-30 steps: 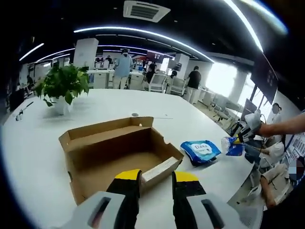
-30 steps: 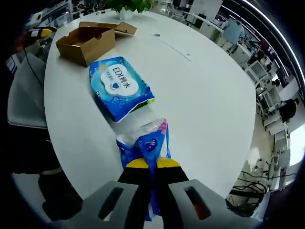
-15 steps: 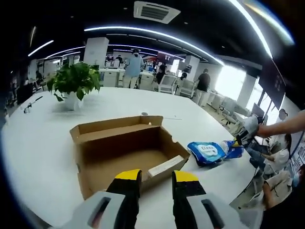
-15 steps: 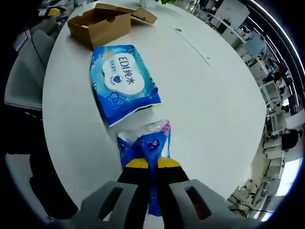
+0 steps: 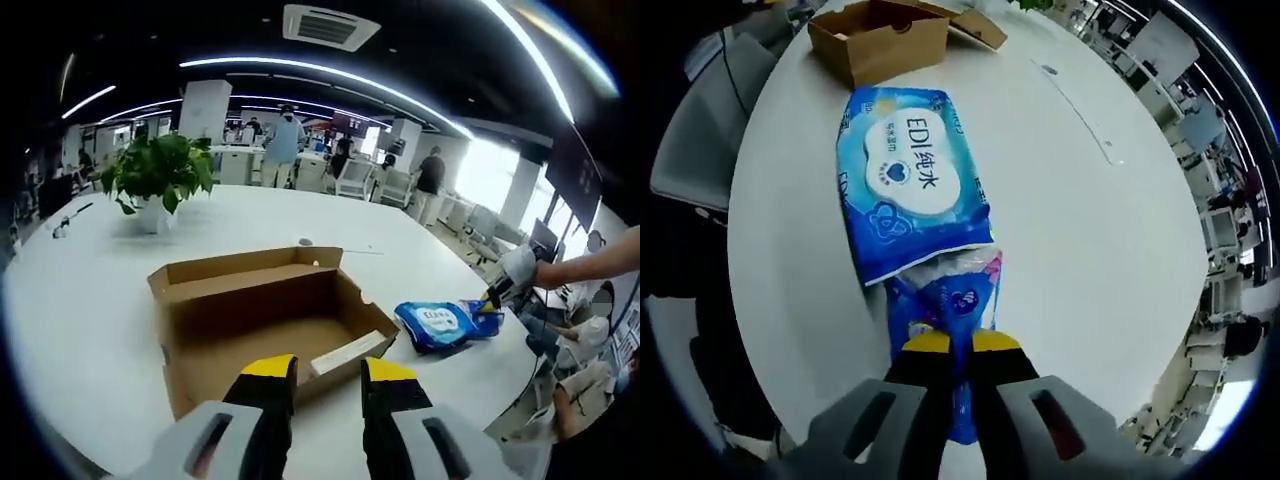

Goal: Operate the shoe box by opening the lid, removing the specified soft item, and placing it in the target area until the item is outside and the box remains undamaged.

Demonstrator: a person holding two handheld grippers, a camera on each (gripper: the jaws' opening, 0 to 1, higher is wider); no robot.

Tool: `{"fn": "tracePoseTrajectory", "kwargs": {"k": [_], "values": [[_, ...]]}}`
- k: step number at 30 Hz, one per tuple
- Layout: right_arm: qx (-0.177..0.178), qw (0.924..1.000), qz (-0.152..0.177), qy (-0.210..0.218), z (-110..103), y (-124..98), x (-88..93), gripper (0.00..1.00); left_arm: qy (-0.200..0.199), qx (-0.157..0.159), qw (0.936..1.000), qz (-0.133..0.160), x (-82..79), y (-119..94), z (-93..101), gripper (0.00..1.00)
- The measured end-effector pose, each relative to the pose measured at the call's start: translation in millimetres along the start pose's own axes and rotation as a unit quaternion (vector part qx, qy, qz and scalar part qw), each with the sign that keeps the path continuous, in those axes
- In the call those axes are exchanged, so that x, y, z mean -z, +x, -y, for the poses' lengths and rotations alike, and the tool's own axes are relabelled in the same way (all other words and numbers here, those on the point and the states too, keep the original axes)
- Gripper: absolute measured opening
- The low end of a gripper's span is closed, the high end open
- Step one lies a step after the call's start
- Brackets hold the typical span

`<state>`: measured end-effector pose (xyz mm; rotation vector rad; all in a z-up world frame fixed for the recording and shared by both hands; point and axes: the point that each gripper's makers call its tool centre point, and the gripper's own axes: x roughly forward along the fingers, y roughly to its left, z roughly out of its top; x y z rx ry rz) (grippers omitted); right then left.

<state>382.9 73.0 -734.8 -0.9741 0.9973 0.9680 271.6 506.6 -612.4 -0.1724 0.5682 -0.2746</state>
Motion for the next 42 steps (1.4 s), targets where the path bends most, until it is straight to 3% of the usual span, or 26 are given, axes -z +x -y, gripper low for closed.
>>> {"fn": "tracePoseTrajectory", "kwargs": {"k": [6,9,14,31,42], "values": [[-0.003,0.9986,-0.019,-0.049,2,3,3.0,0.03,0.001,-0.002,1.0,-0.001,0.6,-2,-1.2,0.25],[-0.003,0.9938,-0.044,-0.102,3,3,8.3,0.01,0.003,-0.001,1.0,-0.001,0.3,-2,-0.6,0.25],[-0.01,0.992,-0.051,-0.115,1,3,9.5,0.01,0.002,0.0,1.0,0.001,0.5,-3,-0.9,0.25],[0.023,0.9985,-0.033,-0.037,14,-12,9.6,0.06,-0.003,0.008,1.0,0.004,1.3,-3,0.9,0.25],[0.043,0.9973,0.0,0.06,14,-29,-0.4,0.11,-0.004,0.022,0.9997,0.004,5.0,-2,-0.3,0.25]]}}
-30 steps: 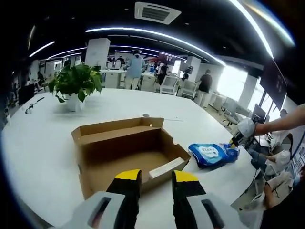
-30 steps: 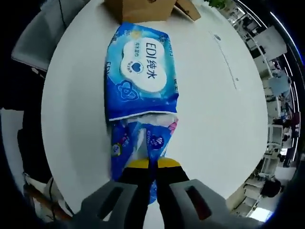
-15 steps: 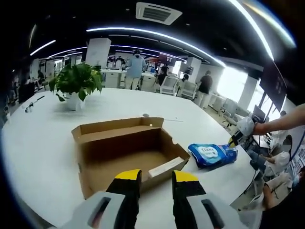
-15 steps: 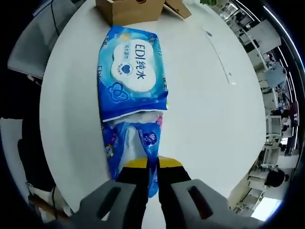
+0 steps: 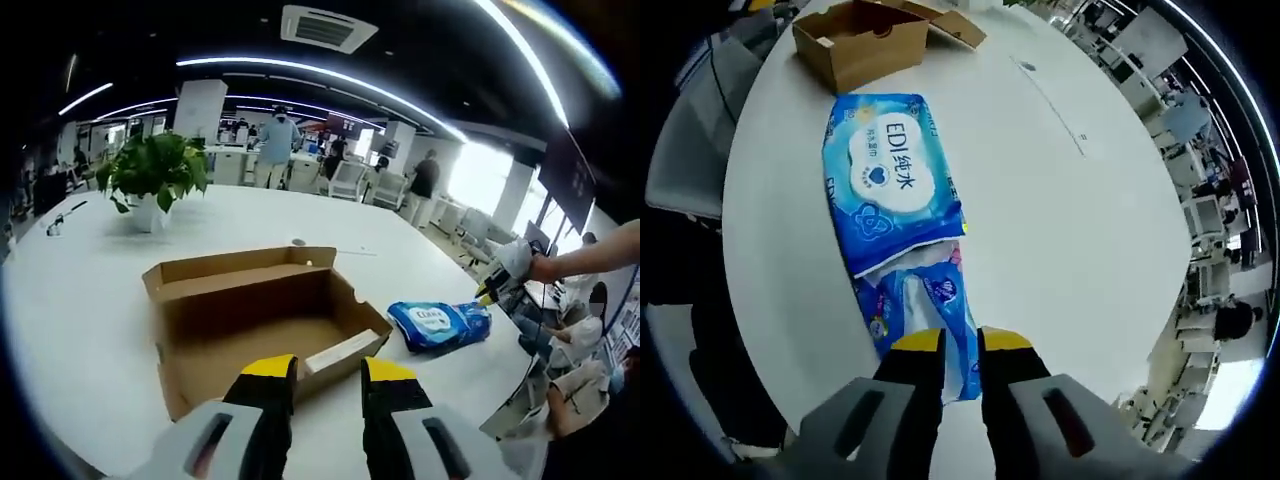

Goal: Operate the shoe box by opening the lid, removing the specified soft item, and placing it in the target area until the item is outside and the box remains undamaged.

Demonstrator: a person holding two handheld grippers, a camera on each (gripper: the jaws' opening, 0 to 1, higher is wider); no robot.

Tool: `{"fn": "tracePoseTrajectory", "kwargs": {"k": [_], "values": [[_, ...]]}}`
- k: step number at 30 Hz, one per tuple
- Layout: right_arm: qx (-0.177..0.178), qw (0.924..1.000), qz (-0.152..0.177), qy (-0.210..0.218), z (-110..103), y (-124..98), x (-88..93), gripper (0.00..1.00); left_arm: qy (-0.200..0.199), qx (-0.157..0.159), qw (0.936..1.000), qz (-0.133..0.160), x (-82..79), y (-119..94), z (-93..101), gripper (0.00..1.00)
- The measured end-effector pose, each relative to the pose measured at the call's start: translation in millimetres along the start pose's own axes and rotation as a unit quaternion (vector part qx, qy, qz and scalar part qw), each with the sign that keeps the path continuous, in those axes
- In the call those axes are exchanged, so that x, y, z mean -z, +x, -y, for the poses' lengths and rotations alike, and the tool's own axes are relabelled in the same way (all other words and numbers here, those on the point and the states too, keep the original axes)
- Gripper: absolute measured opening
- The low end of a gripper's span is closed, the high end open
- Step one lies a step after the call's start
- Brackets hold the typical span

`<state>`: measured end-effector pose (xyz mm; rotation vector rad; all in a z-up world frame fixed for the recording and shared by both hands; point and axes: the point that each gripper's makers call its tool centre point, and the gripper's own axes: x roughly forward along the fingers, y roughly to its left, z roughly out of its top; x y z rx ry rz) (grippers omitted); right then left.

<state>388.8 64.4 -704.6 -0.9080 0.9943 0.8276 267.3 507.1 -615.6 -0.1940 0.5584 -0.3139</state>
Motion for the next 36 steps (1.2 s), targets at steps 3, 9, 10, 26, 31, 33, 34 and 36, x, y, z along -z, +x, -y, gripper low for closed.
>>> {"fn": "tracePoseTrajectory", "kwargs": {"k": [3,9,10,26,31,33,34,36], "values": [[0.004,0.9992,0.017,0.036,-1,-4,-7.4,0.11,-0.003,0.003,1.0,0.0,1.6,-2,-0.1,0.25],[-0.02,0.9892,0.067,0.129,-14,-9,-28.7,0.13,-0.007,0.007,0.9999,0.001,3.8,-4,-6.5,0.25],[-0.022,0.985,0.081,0.151,-14,-10,-34.0,0.13,-0.008,0.008,0.9999,0.001,3.9,-5,-7.9,0.25],[-0.082,0.933,0.198,0.289,-50,-24,-123.4,0.15,-0.013,0.016,0.9998,0.004,3.5,-15,-32.4,0.25],[-0.095,0.9344,0.197,0.281,-70,-19,-142.9,0.15,-0.019,0.018,0.9996,0.007,4.9,-18,-37.9,0.25],[-0.103,0.9346,0.199,0.276,-80,-20,-154.9,0.15,-0.022,0.019,0.9996,0.007,6.5,-20,-40.7,0.25],[-0.105,0.9346,0.2,0.275,-82,-20,-159.6,0.15,-0.024,0.019,0.9995,0.007,7.2,-20,-42.0,0.25],[-0.109,0.9343,0.204,0.271,-88,-19,-172.3,0.15,-0.027,0.02,0.9994,0.007,9.4,-22,-45.9,0.25]]}}
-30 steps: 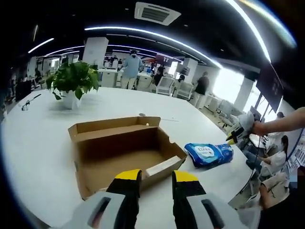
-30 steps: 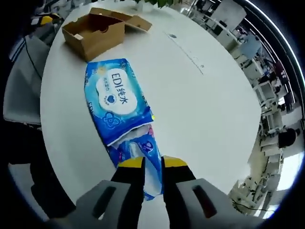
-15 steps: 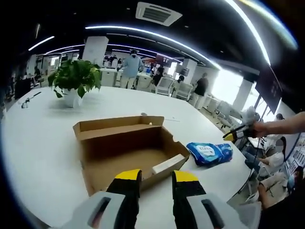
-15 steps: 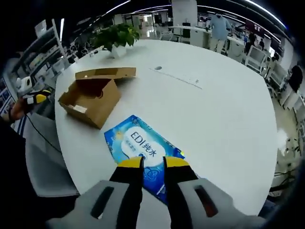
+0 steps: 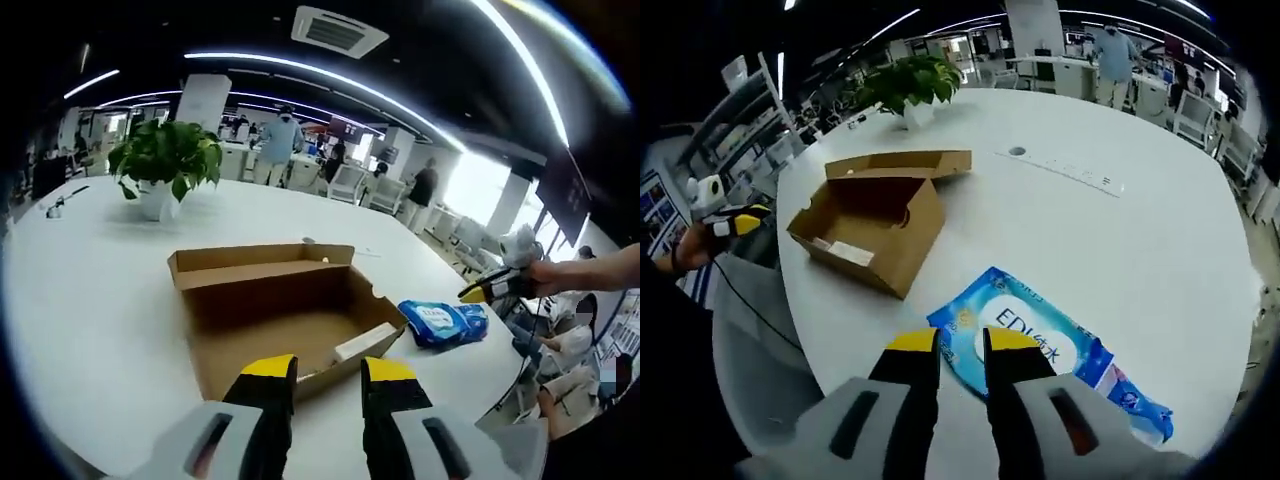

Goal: Operate the shoe box by opening the lid, removing the specified soft item, and placing it in the target area until the item is outside and the box remains undamaged.

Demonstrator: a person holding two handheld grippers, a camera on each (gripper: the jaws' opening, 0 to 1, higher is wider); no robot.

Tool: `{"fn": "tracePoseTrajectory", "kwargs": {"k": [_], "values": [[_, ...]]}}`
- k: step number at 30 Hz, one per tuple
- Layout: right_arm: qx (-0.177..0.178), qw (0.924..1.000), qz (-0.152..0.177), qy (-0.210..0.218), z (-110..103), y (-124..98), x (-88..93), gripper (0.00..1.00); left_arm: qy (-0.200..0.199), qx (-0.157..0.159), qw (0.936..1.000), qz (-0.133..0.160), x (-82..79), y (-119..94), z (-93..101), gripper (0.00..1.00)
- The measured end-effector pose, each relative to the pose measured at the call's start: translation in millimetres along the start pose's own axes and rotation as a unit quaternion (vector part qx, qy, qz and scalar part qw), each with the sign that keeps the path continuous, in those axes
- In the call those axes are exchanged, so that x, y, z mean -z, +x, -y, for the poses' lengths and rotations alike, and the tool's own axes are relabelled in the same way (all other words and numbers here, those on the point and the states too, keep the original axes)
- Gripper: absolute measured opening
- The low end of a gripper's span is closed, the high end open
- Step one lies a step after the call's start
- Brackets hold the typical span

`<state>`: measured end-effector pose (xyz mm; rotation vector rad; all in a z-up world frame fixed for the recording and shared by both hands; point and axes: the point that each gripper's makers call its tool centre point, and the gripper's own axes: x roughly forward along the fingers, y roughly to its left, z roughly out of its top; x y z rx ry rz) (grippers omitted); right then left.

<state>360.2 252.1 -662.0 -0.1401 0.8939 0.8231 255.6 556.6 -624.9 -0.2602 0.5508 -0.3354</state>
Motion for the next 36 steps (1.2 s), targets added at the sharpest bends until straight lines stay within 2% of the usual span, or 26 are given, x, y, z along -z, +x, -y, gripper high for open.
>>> {"fn": "tracePoseTrajectory", "kwargs": {"k": [8,13,23,30,36], "values": [[-0.035,0.9992,0.002,-0.019,-49,31,-22.7,0.17,-0.009,-0.002,1.0,0.002,3.4,-7,-13.8,0.26],[-0.04,0.9985,-0.003,-0.036,-66,49,-29.3,0.18,-0.008,-0.004,1.0,0.0,7.0,-7,-23.2,0.26],[-0.07,0.9971,0.002,-0.03,-103,74,-39.8,0.2,-0.001,0.003,0.9999,-0.01,15.7,2,-34.5,0.28],[-0.072,0.9968,-0.004,-0.035,-114,89,-38.4,0.21,0.003,0.005,0.9999,-0.012,17.2,5,-40.5,0.28],[-0.073,0.9971,0.011,-0.018,-120,97,-47.8,0.2,0.001,0.007,0.9999,-0.014,20.2,6,-47.3,0.28]]}}
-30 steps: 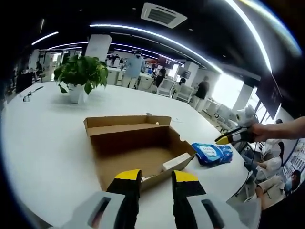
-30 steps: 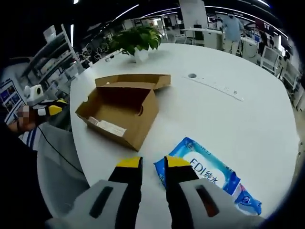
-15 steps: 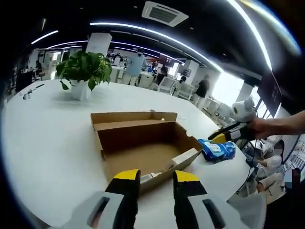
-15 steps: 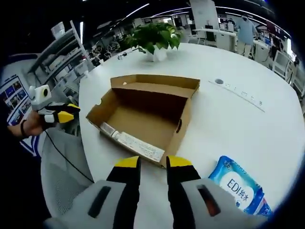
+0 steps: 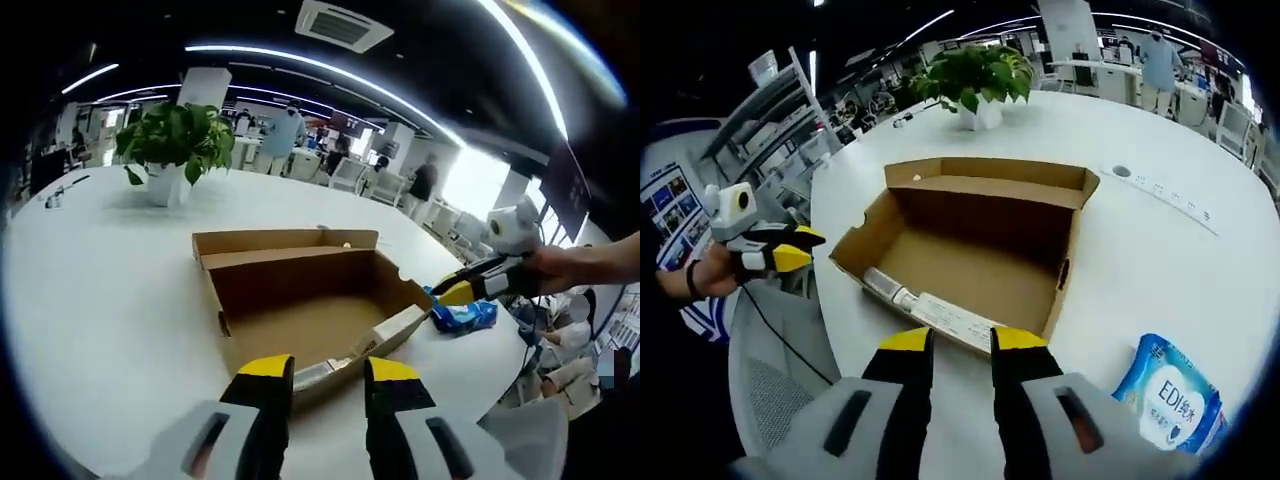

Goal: Operate the shoe box by opening the lid, removing the specified soft item, and placing it in the target area until the item is outside and the box remains undamaged.

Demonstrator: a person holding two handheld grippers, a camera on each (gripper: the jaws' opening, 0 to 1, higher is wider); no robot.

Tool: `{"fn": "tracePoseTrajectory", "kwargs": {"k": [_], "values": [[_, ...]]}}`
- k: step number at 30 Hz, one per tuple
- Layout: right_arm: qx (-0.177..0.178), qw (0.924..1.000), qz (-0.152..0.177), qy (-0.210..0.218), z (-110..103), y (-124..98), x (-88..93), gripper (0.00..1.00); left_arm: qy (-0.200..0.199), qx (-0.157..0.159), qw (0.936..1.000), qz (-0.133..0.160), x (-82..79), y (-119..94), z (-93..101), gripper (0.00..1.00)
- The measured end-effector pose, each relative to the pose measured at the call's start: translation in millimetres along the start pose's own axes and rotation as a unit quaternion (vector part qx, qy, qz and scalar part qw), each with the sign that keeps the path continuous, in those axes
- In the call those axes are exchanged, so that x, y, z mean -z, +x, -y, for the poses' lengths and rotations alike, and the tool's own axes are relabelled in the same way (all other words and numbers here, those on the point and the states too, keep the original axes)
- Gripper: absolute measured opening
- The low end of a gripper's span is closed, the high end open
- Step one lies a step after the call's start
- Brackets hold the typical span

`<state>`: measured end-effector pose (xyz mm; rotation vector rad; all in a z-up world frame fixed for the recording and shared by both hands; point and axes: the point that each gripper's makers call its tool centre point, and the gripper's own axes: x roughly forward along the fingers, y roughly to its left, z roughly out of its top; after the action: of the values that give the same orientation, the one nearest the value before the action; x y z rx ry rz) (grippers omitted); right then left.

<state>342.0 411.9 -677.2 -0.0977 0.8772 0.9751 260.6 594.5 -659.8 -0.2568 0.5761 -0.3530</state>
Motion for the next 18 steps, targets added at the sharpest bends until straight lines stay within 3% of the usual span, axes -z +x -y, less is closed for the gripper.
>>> {"fn": "tracePoseTrajectory", "kwargs": {"k": [18], "values": [[-0.013,0.9997,-0.014,-0.019,-7,25,-26.0,0.22,0.009,0.024,0.9997,0.002,7.1,2,-1.5,0.31]]}}
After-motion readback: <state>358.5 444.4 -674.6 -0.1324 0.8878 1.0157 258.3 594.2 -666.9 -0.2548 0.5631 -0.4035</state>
